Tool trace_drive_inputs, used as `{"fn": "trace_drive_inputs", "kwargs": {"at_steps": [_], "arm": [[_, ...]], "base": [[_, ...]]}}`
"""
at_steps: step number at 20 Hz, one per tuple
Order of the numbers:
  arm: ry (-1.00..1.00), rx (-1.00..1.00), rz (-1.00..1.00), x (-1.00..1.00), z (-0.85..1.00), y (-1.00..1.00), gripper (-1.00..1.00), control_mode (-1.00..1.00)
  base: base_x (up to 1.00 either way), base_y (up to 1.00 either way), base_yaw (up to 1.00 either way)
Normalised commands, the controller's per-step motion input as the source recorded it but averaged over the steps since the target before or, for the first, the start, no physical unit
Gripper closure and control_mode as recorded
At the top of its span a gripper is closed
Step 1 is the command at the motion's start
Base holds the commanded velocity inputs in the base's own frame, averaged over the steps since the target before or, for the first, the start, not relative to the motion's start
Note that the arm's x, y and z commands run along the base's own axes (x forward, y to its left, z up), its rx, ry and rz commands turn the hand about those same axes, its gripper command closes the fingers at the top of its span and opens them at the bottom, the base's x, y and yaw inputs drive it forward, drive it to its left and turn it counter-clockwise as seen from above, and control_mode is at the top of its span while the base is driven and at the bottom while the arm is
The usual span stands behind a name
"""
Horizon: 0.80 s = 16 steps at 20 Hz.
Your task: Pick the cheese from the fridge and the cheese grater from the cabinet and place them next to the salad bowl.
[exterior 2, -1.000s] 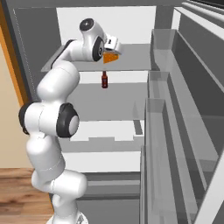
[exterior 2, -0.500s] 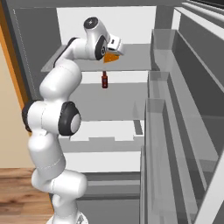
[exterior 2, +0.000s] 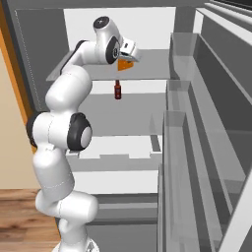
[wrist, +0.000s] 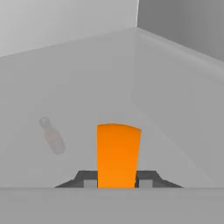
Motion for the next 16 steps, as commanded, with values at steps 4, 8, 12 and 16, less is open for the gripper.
{"fn": "trace_drive_inputs", "kwargs": {"at_steps": [4, 8, 12, 16], "arm": [[-0.03, 0.0, 0.0, -0.37, -0.39, 0.0, 1.0, -1.0], [-0.12, 0.01, 0.0, -0.63, -0.23, 0.02, 1.0, -1.0], [-0.14, 0.0, 0.0, -0.7, -0.06, 0.0, 1.0, -1.0], [-0.18, 0.0, 0.0, -0.59, 0.01, 0.0, 1.0, -1.0]], "base": [[0.0, 0.0, 0.0], [0.0, 0.0, 0.0], [0.0, 0.0, 0.0], [0.0, 0.0, 0.0]]}}
